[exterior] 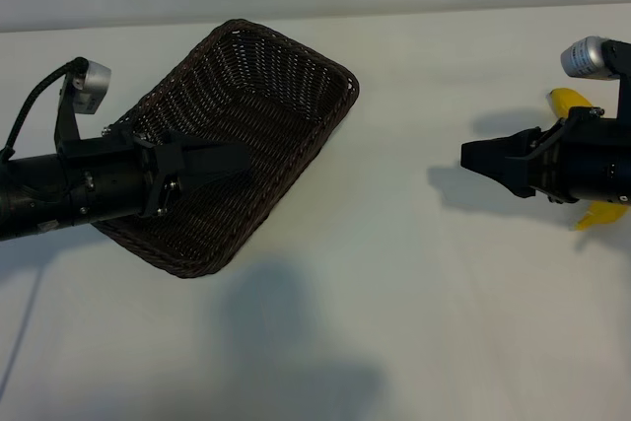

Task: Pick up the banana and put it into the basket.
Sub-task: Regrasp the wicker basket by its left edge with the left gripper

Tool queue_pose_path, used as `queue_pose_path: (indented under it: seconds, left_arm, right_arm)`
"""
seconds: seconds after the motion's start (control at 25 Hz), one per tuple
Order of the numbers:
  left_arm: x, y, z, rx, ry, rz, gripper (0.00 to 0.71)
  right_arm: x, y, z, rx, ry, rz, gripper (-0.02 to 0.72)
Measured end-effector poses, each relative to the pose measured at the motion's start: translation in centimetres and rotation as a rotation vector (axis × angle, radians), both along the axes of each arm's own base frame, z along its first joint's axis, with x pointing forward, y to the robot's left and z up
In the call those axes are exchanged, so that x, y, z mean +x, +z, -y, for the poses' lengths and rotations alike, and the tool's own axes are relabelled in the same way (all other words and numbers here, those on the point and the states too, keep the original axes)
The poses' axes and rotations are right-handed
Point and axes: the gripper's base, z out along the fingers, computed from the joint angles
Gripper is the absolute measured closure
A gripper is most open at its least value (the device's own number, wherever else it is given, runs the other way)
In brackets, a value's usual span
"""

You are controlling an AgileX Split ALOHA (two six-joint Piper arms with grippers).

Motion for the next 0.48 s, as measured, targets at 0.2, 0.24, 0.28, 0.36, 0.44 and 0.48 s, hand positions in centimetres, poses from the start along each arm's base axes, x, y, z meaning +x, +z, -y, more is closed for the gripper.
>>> queue_pose_path:
  seconds: [0.2, 0.24, 0.28, 0.36, 0.44, 0.48]
  left_arm:
    - [0.0, 0.0, 0.0, 0.0, 0.0, 0.0, 0.204]
    - [0.0, 0.0, 0.0, 0.0, 0.0, 0.0, 0.204]
    - [0.0, 0.0, 0.0, 0.0, 0.0, 0.0, 0.204]
    - [0.0, -0.01, -0.01, 0.001, 0.001, 0.0, 0.204]
    - [0.03, -0.04, -0.05, 0.007, 0.003, 0.001, 0.204]
    - [0.03, -0.05, -0.06, 0.009, 0.004, 0.001, 0.204]
  right_arm:
    - [0.0, 0.0, 0.0, 0.0, 0.0, 0.0, 0.259]
    - [0.0, 0.0, 0.0, 0.0, 0.0, 0.0, 0.259]
    - [0.0, 0.0, 0.0, 0.0, 0.0, 0.0, 0.259]
    - [0.0, 0.0, 0.0, 0.0, 0.0, 0.0, 0.259]
    - [0.0, 0.0, 0.0, 0.0, 0.0, 0.0, 0.259]
    - [0.0, 0.0, 0.0, 0.0, 0.0, 0.0, 0.259]
